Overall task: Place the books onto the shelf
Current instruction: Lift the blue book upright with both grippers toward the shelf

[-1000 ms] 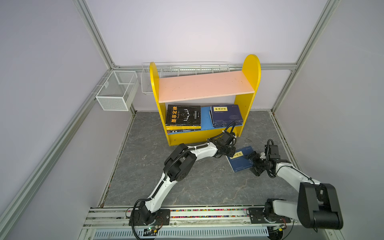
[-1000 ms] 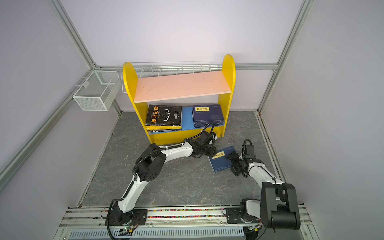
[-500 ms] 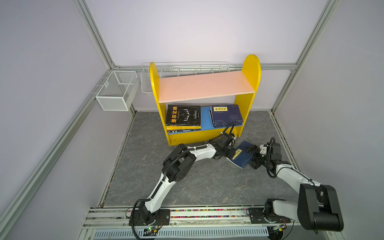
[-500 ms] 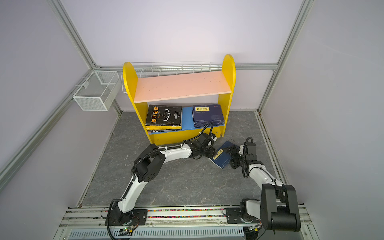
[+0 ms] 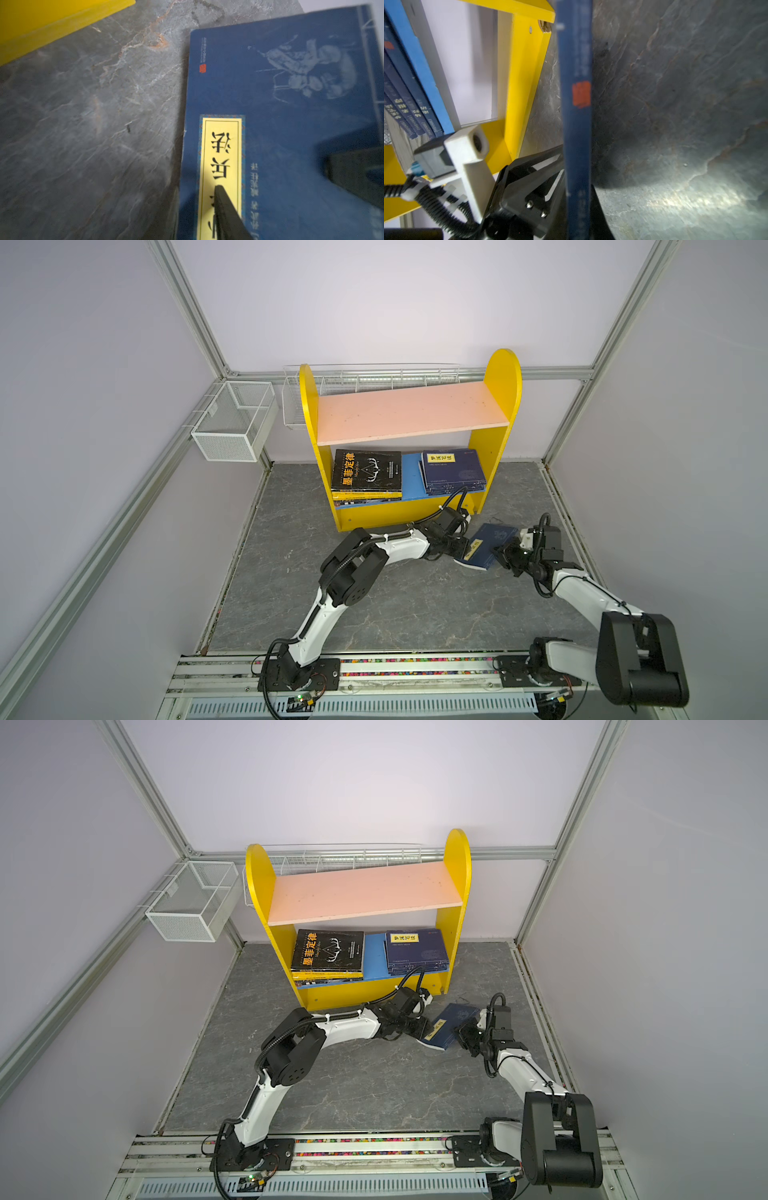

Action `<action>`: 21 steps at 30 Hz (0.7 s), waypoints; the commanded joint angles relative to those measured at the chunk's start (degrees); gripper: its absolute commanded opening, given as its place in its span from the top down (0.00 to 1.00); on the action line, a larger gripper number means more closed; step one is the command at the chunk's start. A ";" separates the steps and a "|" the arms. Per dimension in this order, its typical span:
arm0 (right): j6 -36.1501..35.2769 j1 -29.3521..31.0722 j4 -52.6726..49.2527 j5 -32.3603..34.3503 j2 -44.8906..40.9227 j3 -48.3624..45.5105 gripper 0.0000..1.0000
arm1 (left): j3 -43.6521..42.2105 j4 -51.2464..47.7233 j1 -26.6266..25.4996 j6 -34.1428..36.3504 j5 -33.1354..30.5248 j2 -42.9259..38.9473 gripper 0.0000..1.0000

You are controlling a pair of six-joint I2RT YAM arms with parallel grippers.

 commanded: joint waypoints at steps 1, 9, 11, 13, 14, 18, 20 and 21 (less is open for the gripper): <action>-2.14 0.30 -1.99 0.70 -4.50 0.90 0.94 | -5.48 4.40 1.80 -4.74 3.09 -8.32 0.59; -1.50 1.71 -4.21 -3.78 -16.18 6.91 0.94 | -19.76 14.49 2.71 -14.01 1.28 -30.76 0.20; 1.71 3.11 0.02 -4.03 -17.32 7.02 0.94 | -22.96 18.05 2.90 -17.33 2.33 -34.00 0.14; 4.20 5.30 3.98 -2.54 -18.29 7.40 0.94 | -25.41 21.78 2.93 -19.83 3.97 -36.21 0.08; 4.86 6.60 5.75 -0.92 -18.89 7.68 0.94 | -26.24 22.88 2.91 -20.36 4.86 -37.25 0.05; 4.85 10.85 9.06 5.11 -19.51 10.14 0.94 | -27.56 24.54 3.12 -20.39 7.98 -40.22 0.01; 5.53 11.76 11.35 6.43 -18.81 11.02 0.94 | -27.65 24.80 3.26 -21.21 9.34 -40.47 0.01; 6.01 12.17 12.83 7.25 -18.46 11.15 0.94 | -27.94 25.07 3.23 -21.65 9.65 -40.57 0.01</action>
